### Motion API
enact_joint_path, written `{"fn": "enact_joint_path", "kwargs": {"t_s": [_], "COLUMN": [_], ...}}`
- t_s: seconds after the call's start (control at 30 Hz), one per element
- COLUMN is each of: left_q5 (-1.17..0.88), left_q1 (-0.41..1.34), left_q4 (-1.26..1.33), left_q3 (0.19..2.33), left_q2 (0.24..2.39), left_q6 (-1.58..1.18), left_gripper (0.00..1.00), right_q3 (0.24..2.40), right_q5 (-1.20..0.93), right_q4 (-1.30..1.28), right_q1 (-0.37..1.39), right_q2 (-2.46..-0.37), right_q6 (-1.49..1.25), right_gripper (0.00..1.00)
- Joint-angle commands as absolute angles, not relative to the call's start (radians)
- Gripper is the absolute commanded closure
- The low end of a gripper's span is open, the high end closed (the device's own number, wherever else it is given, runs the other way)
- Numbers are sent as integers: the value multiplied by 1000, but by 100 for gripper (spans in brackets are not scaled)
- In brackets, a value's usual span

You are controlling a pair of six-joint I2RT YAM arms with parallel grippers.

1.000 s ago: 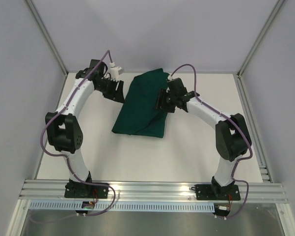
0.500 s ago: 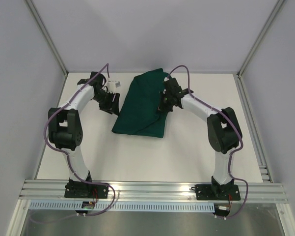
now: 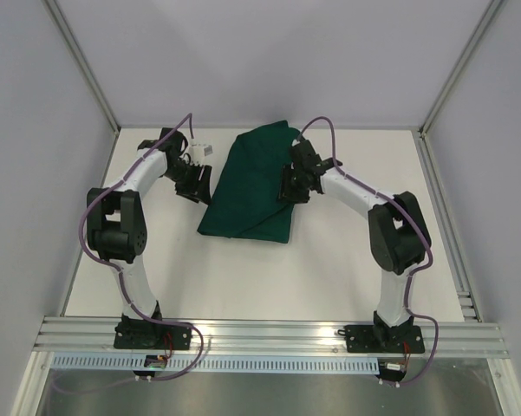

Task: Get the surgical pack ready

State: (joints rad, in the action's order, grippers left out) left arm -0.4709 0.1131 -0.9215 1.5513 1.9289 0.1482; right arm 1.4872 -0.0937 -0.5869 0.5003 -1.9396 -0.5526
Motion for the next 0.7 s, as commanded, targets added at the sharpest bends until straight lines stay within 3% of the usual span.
{"fn": "enact_joint_path", "kwargs": {"t_s": [0.0, 0.07, 0.1, 0.2, 0.43, 0.67], "left_q5": [-499, -500, -500, -500, -514, -532], "left_q1": [112, 112, 112, 112, 112, 117], "left_q4": [-911, -911, -913, -916, -933, -943], "left_q3": [1551, 1549, 1549, 1548, 1559, 1551], "left_q2": [1927, 1927, 1925, 1924, 1911, 1914], "left_q6": [155, 156, 156, 161, 167, 169], "left_gripper": [40, 40, 40, 40, 40, 40], "right_q3": [1497, 1506, 1515, 1548, 1656, 1675], "right_q5": [-71, -81, -81, -63, 72, 23], "right_q4": [-578, -580, -577, -589, -661, -673], "right_q1": [514, 512, 514, 512, 496, 436], "right_q2": [-1931, -1948, -1950, -1950, -1930, -1976], "right_q6": [-545, -542, -540, -520, -431, -440], "right_gripper": [58, 67, 79, 99, 100, 100]}}
